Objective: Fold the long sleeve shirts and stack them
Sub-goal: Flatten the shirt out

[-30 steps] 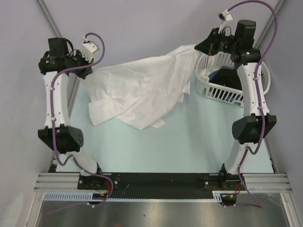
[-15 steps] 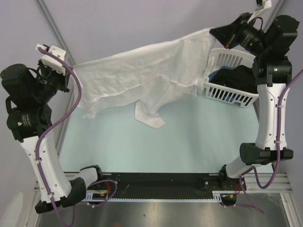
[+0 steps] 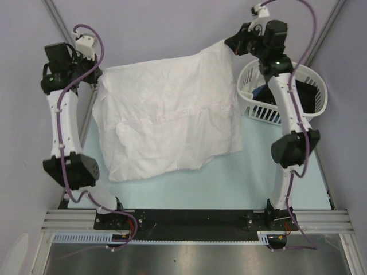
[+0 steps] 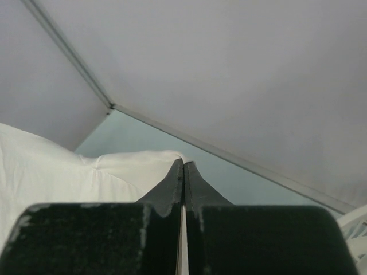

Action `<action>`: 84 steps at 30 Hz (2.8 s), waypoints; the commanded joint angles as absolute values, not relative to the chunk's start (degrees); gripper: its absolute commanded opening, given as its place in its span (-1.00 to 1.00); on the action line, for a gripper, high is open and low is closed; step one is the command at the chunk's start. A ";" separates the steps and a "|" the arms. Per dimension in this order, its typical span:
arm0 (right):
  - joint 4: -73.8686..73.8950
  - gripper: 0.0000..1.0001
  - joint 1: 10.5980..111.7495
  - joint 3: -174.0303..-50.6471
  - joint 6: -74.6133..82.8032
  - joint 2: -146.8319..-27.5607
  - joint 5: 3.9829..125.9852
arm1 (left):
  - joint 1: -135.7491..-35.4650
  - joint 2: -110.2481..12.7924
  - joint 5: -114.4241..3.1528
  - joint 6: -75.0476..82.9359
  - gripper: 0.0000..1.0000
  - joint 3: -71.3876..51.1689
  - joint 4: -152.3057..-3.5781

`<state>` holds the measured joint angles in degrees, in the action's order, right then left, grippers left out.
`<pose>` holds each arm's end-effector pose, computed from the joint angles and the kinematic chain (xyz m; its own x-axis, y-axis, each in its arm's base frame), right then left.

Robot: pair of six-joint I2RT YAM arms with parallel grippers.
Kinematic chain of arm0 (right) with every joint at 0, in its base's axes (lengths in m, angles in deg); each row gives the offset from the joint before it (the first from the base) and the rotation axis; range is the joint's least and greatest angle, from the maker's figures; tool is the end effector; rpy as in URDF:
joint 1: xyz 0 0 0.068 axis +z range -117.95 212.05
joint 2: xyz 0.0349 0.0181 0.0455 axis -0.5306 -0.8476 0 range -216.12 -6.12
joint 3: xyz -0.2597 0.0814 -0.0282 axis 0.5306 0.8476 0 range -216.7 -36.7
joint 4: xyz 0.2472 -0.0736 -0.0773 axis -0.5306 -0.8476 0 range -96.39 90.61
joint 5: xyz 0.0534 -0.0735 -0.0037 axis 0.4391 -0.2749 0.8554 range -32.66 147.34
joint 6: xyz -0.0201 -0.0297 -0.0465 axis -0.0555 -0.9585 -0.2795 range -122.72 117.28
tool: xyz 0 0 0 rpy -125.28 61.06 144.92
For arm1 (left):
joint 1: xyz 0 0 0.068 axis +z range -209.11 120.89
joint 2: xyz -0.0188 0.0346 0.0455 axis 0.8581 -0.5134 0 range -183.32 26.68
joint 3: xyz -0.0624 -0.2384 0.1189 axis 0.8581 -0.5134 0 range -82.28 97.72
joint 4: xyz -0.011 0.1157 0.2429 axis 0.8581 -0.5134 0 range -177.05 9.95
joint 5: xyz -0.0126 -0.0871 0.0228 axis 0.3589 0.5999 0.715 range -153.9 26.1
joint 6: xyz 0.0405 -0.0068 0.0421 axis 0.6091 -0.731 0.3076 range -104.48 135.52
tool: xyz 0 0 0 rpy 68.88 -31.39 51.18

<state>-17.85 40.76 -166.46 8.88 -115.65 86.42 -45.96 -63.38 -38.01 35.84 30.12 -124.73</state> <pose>0.4285 0.0865 0.5104 -0.0934 0.1636 -0.9821 -0.6061 0.7732 0.1864 0.3311 0.0582 0.4873 -0.2817 0.2549 -0.9250 0.3054 0.9377 0.1654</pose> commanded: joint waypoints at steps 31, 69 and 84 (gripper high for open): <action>-4.28 -1.00 35.83 -105.55 -21.86 -80.77 96.18 | -45.31 -31.96 -28.31 73.91 -1.00 -29.08 -105.50; -40.09 0.27 45.41 -118.44 -29.97 -106.91 89.96 | -46.63 -61.72 -40.95 54.29 0.46 -15.75 -128.92; -33.94 0.17 42.95 -124.41 -22.50 -116.50 89.51 | -46.80 -69.30 -44.39 50.15 0.46 -13.46 -127.15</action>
